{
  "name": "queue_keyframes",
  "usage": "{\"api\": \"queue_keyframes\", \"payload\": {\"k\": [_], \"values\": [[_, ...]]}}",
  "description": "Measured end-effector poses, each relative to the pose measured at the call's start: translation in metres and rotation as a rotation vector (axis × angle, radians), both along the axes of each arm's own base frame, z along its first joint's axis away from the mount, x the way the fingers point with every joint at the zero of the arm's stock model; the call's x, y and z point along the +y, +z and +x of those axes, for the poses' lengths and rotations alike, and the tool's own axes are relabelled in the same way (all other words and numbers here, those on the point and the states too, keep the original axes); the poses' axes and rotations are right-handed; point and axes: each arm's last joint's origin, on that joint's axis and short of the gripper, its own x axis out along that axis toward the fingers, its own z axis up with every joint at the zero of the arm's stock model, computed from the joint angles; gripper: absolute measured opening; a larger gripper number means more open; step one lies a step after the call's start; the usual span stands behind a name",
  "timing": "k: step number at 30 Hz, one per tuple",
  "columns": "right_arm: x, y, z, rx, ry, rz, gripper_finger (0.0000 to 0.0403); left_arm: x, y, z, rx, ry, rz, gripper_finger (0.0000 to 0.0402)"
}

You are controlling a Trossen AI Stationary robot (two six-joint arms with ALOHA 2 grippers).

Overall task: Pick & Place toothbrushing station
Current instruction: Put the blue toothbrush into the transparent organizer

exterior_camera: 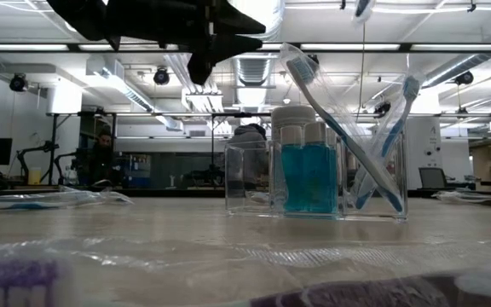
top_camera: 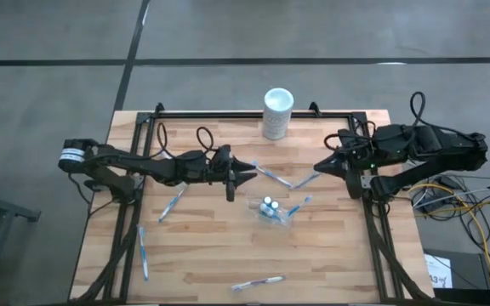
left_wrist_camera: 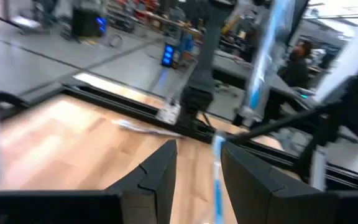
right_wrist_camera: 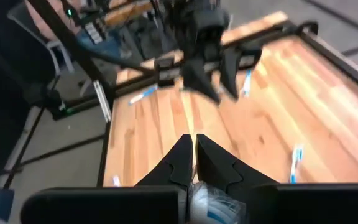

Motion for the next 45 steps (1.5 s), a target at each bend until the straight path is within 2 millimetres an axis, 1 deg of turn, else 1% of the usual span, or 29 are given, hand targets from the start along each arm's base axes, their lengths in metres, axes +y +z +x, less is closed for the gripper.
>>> {"api": "queue_keyframes", "payload": {"k": [3, 6, 11, 19, 28, 32, 36, 45], "values": [[0.002, -0.002, 0.006, 0.09, 0.016, 0.027, 0.0013, 0.003, 0.006, -0.004, -0.006, 0.04, 0.046, 0.0129], [0.005, -0.009, 0.015, 0.176, 0.028, 0.054, 0.0013, 0.005, 0.008, -0.008, 0.012, 0.059, 0.074, 0.0129], [0.009, -0.017, 0.032, 0.221, 0.055, 0.068, 0.0013, 0.009, 0.008, -0.012, 0.058, 0.12, 0.084, 0.0129], [0.014, -0.037, 0.061, 0.318, 0.056, 0.055, 0.0013, 0.018, 0.008, -0.018, 0.115, 0.407, 0.145, 0.0129], [0.021, -0.061, 0.091, 0.404, 0.094, 0.075, 0.0013, 0.019, 0.008, -0.018, 0.121, 0.41, 0.161, 0.0129], [0.023, -0.069, 0.103, 0.406, 0.098, 0.068, 0.0013, 0.019, 0.008, -0.018, 0.123, 0.41, 0.162, 0.0129], [0.023, -0.077, 0.108, 0.426, 0.098, 0.063, 0.0013, 0.019, 0.008, -0.019, 0.13, 0.41, 0.163, 0.0129], [0.024, -0.095, 0.111, 0.424, 0.091, 0.074, 0.0013, 0.019, 0.007, -0.019, 0.134, 0.409, 0.164, 0.0129]]}}
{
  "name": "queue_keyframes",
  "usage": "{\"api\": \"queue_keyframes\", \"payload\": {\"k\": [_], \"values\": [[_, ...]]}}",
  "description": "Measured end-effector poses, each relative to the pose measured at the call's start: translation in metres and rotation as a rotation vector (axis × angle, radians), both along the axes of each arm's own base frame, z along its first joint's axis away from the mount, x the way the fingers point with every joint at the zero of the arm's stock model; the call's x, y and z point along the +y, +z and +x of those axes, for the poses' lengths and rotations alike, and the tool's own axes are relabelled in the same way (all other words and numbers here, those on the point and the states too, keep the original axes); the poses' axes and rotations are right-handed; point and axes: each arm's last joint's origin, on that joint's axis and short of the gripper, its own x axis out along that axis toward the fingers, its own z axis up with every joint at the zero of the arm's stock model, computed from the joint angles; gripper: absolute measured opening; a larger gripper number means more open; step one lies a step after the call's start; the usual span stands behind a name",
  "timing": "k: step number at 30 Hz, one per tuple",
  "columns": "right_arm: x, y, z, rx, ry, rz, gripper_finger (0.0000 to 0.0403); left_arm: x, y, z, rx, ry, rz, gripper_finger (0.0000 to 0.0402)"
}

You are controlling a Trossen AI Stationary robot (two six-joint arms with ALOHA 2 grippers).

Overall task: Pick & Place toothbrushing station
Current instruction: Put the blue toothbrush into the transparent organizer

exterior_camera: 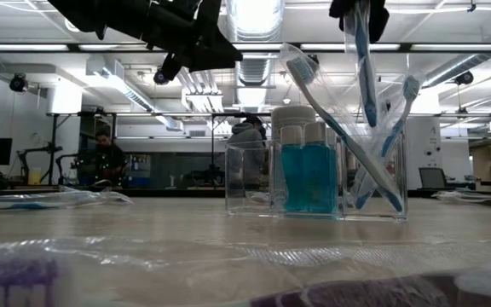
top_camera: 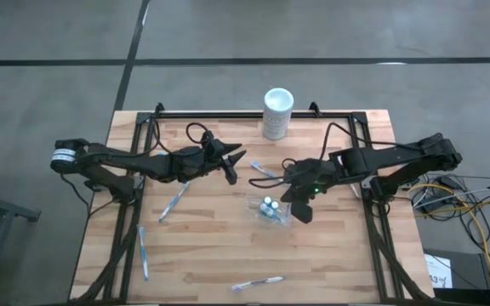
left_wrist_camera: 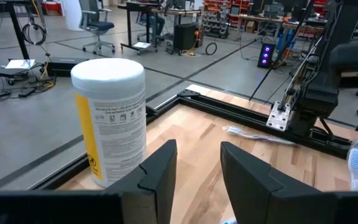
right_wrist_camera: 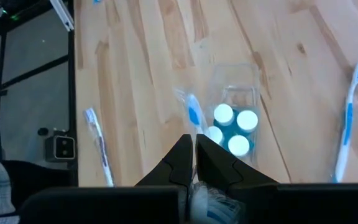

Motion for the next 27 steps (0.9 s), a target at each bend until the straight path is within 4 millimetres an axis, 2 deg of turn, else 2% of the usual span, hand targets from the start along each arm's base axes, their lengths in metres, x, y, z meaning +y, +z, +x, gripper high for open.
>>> {"api": "queue_keyframes", "payload": {"k": [12, 21, 27], "values": [[-0.001, -0.043, -0.005, 0.102, -0.057, 0.04, 0.0013, 0.0, 0.0, 0.0, 0.003, 0.0, 0.0, 0.0129], [-0.001, -0.072, -0.008, 0.111, -0.07, 0.051, 0.0013, 0.0, 0.0, 0.0, 0.001, 0.0, 0.0, 0.0129], [-0.002, -0.083, -0.012, 0.128, -0.075, 0.05, 0.0013, 0.0, 0.0, 0.0, 0.001, 0.0, 0.0, 0.0129]]}}
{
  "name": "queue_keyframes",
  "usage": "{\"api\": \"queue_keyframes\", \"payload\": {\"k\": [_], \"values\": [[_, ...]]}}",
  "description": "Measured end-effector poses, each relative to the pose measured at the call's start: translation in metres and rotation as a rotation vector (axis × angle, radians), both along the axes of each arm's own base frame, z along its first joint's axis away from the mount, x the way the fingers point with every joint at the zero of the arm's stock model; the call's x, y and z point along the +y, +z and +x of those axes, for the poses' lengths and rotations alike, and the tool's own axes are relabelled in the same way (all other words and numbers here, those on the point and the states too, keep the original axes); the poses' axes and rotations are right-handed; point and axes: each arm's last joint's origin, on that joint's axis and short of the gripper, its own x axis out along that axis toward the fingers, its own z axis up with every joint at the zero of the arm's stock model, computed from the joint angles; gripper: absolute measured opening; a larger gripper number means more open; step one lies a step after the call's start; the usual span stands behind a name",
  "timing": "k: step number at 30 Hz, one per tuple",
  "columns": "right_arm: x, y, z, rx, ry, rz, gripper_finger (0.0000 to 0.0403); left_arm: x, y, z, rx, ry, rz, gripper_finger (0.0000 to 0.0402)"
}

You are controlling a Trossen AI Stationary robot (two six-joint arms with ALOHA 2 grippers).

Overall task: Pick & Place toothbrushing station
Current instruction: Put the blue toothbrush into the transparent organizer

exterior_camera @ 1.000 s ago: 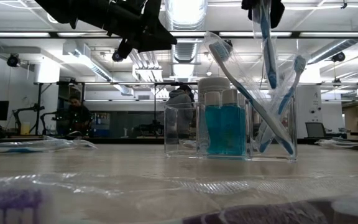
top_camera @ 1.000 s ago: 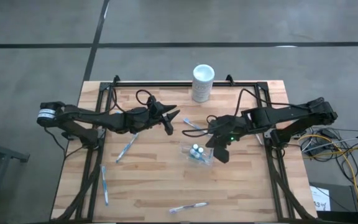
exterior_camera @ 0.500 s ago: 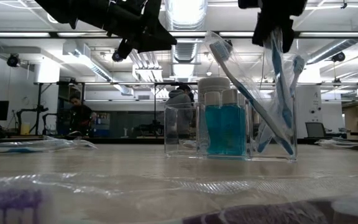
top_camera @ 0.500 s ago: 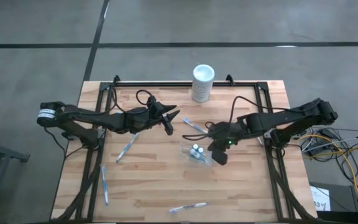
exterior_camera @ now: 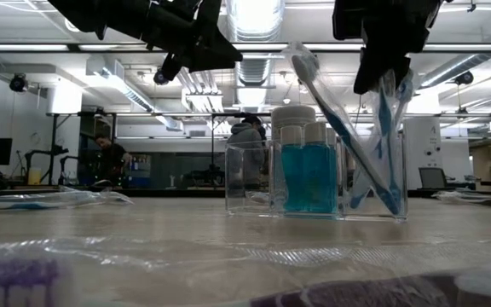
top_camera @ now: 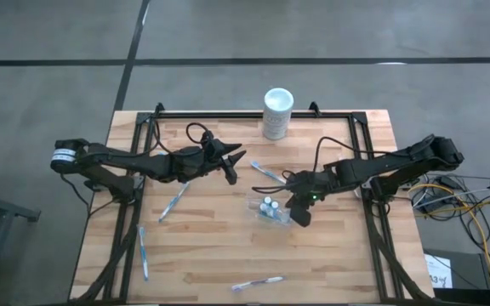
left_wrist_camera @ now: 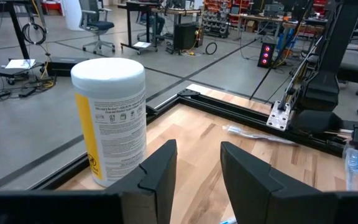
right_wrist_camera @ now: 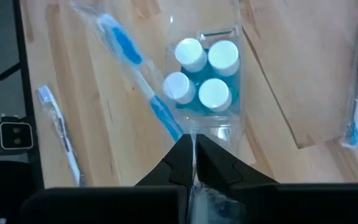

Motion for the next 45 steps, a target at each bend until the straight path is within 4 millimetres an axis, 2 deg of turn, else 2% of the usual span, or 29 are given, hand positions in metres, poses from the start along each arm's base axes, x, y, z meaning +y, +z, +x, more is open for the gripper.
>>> {"api": "queue_keyframes", "payload": {"k": [6, 17, 45], "values": [[-0.0002, -0.0023, -0.0011, 0.018, -0.011, 0.005, 0.0013, 0.0001, 0.0, 0.0, 0.0, 0.0, 0.0, 0.0129], [0.0012, 0.0073, 0.0024, -0.001, 0.009, 0.024, 0.0013, 0.0002, 0.0, 0.0, -0.001, 0.001, -0.002, 0.0129], [0.0035, 0.0066, 0.0038, -0.007, 0.059, 0.081, 0.0013, 0.0002, 0.0, 0.0, -0.003, 0.001, -0.004, 0.0129]]}}
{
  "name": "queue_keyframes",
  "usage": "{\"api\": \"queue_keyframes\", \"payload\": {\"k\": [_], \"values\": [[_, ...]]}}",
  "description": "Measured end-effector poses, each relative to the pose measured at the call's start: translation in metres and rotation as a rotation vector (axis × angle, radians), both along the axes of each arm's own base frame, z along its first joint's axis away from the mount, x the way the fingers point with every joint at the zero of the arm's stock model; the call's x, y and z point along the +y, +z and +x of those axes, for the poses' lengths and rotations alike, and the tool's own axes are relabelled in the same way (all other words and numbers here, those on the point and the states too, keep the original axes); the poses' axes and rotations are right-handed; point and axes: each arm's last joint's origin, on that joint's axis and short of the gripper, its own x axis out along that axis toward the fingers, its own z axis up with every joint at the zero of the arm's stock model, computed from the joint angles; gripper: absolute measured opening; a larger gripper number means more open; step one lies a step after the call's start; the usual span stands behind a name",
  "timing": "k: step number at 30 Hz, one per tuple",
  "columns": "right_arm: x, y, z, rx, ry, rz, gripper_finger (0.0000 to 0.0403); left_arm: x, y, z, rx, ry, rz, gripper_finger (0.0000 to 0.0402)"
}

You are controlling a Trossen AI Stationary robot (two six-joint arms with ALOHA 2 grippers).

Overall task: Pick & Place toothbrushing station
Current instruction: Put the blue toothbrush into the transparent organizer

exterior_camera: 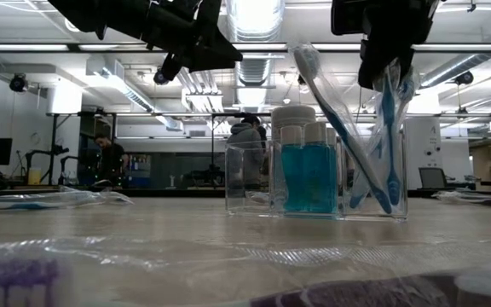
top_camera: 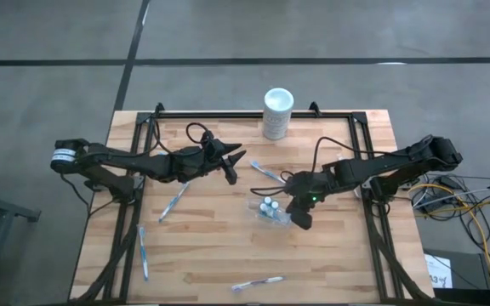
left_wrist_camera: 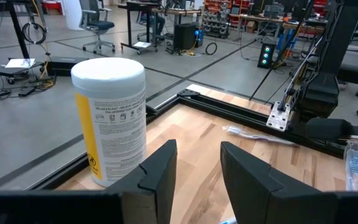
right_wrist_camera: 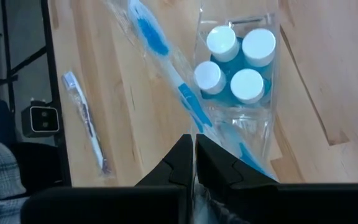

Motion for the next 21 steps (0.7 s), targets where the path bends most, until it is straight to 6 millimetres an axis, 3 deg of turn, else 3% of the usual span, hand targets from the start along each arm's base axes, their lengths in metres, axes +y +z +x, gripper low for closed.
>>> {"api": "queue_keyframes", "payload": {"k": [21], "values": [[-0.0019, 0.0015, 0.0009, -0.012, -0.05, -0.001, 0.0013, 0.0, -0.0006, 0.0003, 0.002, 0.0, 0.0, 0.0129]]}}
